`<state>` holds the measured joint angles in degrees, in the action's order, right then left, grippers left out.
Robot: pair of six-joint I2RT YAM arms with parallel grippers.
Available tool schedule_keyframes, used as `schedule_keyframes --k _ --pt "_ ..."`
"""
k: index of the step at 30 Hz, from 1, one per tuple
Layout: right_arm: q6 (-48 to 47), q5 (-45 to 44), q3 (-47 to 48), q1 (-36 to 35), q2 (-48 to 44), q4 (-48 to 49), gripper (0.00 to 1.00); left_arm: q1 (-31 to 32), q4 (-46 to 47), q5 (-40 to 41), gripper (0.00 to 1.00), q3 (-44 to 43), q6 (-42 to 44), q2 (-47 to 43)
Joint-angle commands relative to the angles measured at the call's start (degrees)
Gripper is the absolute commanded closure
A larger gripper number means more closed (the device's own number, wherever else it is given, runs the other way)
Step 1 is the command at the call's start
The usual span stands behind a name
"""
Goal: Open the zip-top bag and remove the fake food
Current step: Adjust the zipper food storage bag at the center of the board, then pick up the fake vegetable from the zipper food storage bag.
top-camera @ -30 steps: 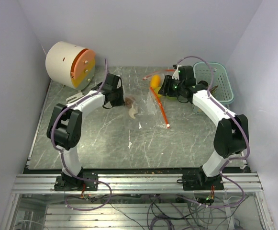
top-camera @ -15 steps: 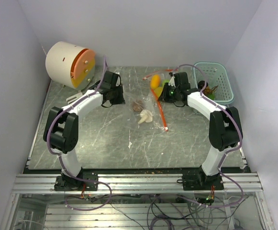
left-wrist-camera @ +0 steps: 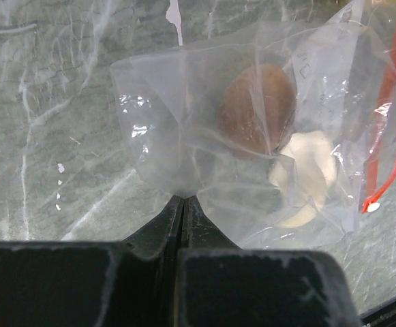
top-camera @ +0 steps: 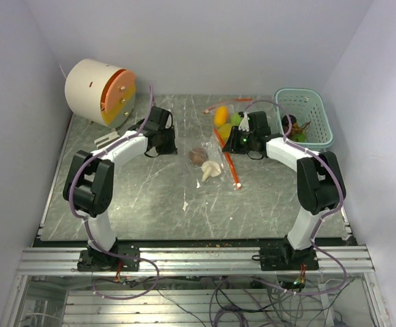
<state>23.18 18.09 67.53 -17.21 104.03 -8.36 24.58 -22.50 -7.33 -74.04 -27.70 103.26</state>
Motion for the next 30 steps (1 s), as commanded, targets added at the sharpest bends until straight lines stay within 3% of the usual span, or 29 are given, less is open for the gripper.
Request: schedule_keyframes --k 1,10,15,17,19,23,25,26,30 --pt "-2.39 14.14 -2.89 -0.06 1.07 6.25 0.72 0.21 1.1 -1.48 0.93 0.42 -0.08 1.41" --pt "-2.04 28.42 -8.42 -0.46 -2.89 10.07 0.74 0.21 0.81 -1.53 0.93 0.0 0.28 2.52" --pt "-4.7 31.79 -7.0 -0.48 -5.55 5.63 0.74 0.21 1.21 -1.64 0.93 0.14 0.02 3.0" --pt "-6.31 29.4 -5.8 -0.38 -6.86 1.59 0.57 0.21 1.31 -1.67 0.93 0.28 -0.12 3.04" --pt "-7.0 24.86 -5.31 0.08 -8.59 -0.63 0.47 0.21 1.38 -1.68 0.93 0.36 -0.29 3.09" --pt "-1.4 22.91 -8.93 5.31 -13.58 3.95 0.41 0.21 1.64 -1.51 0.93 0.67 -0.52 2.9" --pt "2.06 21.59 -11.92 8.61 -15.5 7.03 0.44 0.21 1.89 -1.5 0.93 0.82 -0.72 2.77" --pt "3.68 20.68 -13.2 10.15 -16.1 8.29 0.51 0.21 2.0 -1.71 0.93 0.9 -0.78 2.88" --pt "4.34 14.78 -13.51 12.18 -14.86 6.92 0.88 0.21 2.58 -2.03 0.93 1.17 -1.33 2.91"
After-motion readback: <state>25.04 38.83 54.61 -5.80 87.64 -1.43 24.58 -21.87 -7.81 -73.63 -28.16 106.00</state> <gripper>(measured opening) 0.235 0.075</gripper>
